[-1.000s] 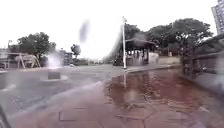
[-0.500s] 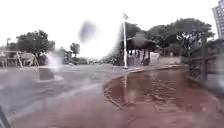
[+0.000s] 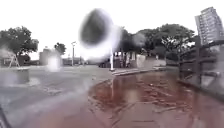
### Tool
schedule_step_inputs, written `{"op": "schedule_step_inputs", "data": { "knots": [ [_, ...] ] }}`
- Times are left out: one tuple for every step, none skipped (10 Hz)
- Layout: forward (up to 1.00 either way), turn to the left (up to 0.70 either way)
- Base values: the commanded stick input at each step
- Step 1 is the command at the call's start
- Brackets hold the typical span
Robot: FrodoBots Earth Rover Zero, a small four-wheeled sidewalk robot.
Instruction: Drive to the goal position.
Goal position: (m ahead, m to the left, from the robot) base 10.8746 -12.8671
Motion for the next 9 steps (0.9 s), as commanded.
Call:
{"op": "schedule_step_inputs", "data": {
  "knots": [
    [1.0, 0.01],
    [1.0, 0.01],
    [1.0, 0.01],
    [1.0, 0.01],
    [1.0, 0.01],
    [1.0, -0.32],
    [1.0, -0.39],
    [1.0, -0.39],
    [1.0, -0.39]
  ]
}}
